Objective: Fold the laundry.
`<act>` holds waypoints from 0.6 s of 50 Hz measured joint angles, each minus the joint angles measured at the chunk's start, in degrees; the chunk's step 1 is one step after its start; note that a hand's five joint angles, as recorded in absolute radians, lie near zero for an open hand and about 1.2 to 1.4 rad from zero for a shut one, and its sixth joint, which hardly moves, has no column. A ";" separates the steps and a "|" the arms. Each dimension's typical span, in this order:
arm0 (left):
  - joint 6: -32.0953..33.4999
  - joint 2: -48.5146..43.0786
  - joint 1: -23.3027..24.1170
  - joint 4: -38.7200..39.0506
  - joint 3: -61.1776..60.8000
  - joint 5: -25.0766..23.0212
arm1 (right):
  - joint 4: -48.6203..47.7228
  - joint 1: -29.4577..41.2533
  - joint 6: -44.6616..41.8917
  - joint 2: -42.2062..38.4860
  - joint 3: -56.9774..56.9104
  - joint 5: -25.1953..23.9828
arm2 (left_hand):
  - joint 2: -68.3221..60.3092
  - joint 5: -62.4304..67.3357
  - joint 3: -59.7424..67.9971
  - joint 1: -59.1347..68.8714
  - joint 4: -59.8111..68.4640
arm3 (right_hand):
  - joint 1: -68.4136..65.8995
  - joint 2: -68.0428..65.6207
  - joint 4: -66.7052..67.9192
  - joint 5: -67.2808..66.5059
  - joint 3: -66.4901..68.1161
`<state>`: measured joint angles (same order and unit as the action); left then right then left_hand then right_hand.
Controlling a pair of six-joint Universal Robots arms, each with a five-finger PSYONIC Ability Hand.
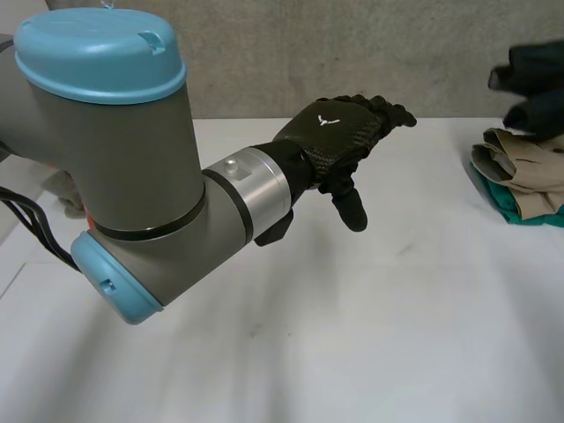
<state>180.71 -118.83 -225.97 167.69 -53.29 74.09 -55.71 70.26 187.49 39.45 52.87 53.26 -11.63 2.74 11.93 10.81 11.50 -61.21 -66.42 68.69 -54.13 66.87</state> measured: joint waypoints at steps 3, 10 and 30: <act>0.00 -0.10 0.03 0.00 -0.05 0.01 | -3.16 -1.65 2.71 -4.09 -0.35 -2.57 | 0.00 0.00 0.00 0.00 0.00 | 0.00 0.00 0.00 0.00 0.00; -0.07 -0.12 0.53 -0.03 -0.39 0.12 | -6.09 -4.06 5.01 -11.71 -0.43 -7.40 | 0.00 0.00 0.00 0.00 0.00 | 0.00 0.00 0.00 -0.87 0.00; 0.00 0.96 2.39 0.00 -1.80 0.06 | -3.98 -7.77 4.34 -6.47 7.57 -11.30 | 0.00 0.00 0.00 0.00 0.00 | 47.91 53.72 -56.49 51.13 -54.42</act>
<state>180.71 -117.87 -223.57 167.69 -55.09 74.15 -59.68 62.50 191.83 32.97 60.45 41.96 -11.63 2.74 11.93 10.81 11.50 -13.30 -12.70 12.21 -3.00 12.45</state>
